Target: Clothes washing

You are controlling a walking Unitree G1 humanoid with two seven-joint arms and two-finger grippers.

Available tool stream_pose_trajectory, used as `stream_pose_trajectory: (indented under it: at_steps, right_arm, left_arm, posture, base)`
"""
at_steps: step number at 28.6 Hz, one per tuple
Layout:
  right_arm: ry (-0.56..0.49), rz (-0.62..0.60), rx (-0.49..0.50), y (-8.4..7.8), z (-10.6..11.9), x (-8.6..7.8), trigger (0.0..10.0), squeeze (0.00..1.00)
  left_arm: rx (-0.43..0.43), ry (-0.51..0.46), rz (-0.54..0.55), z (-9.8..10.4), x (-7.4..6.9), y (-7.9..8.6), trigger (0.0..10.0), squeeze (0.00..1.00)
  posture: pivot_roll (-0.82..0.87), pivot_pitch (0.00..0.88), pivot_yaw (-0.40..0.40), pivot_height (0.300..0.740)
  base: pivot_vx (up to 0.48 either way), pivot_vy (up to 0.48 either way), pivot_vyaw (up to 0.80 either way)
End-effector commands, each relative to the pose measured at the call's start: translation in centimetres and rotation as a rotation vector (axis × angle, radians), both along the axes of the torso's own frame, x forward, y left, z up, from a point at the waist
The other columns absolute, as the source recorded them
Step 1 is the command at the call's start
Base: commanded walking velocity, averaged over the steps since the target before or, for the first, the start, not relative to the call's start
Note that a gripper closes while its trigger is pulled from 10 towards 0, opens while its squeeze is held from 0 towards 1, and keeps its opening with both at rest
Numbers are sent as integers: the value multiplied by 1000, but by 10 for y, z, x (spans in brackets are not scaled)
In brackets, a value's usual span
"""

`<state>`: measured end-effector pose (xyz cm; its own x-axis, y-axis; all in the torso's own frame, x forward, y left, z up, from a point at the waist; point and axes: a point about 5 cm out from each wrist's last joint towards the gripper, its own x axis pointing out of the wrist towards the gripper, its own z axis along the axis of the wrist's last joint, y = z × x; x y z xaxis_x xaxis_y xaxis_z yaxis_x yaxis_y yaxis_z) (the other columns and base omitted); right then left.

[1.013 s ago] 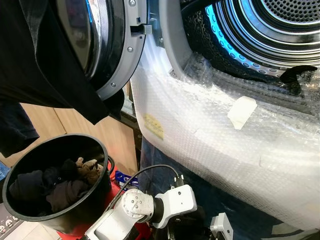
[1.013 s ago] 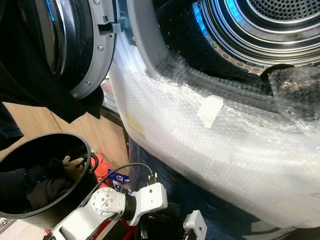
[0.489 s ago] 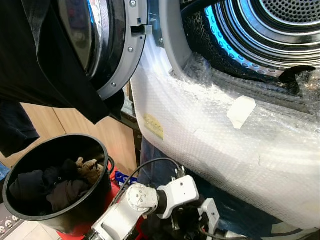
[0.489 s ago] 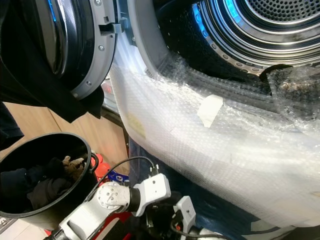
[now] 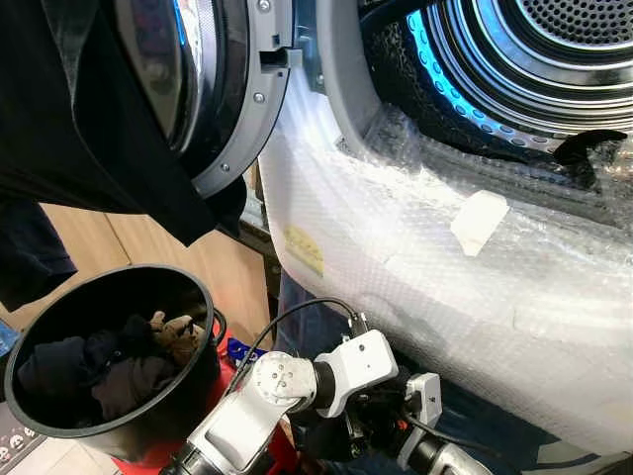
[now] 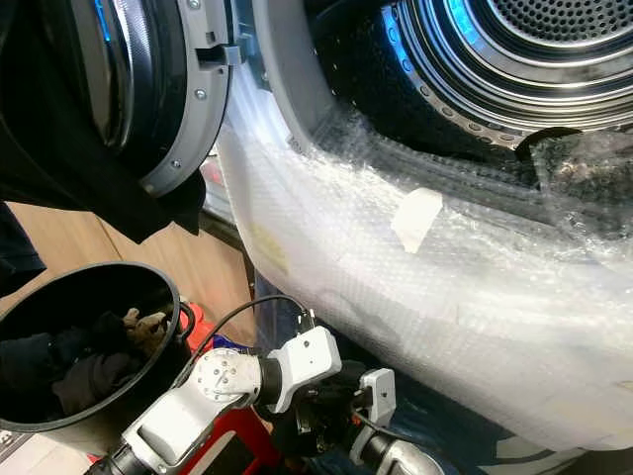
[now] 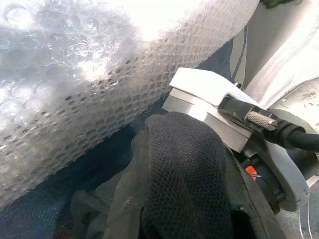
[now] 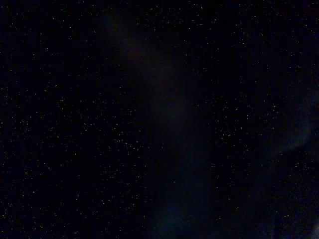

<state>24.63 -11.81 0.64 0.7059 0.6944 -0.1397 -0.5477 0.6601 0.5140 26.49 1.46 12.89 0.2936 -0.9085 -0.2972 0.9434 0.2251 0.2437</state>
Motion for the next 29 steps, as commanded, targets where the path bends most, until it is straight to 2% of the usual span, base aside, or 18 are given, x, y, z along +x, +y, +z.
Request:
stream_pose_trajectory:
  at_steps: [1,8,29]
  right_arm:
    - [29,1,0,2,-7,-7,0,0]
    - [27,33,-57,2,-14,-13,0,0]
    - [35,22,-56,7,-20,-11,0,0]
  left_arm:
    - [-79,-53,-77,21,-6,-12,0,0]
    - [-81,-54,-69,22,-5,-11,0,0]
    - [-76,-63,-42,22,1,-7,0,0]
  posture:
    - [44,110,-4,740]
    - [45,110,-3,740]
    - [57,102,-3,740]
  base:
    - [0,0,0]
    - [0,0,0]
    - [0,0,0]
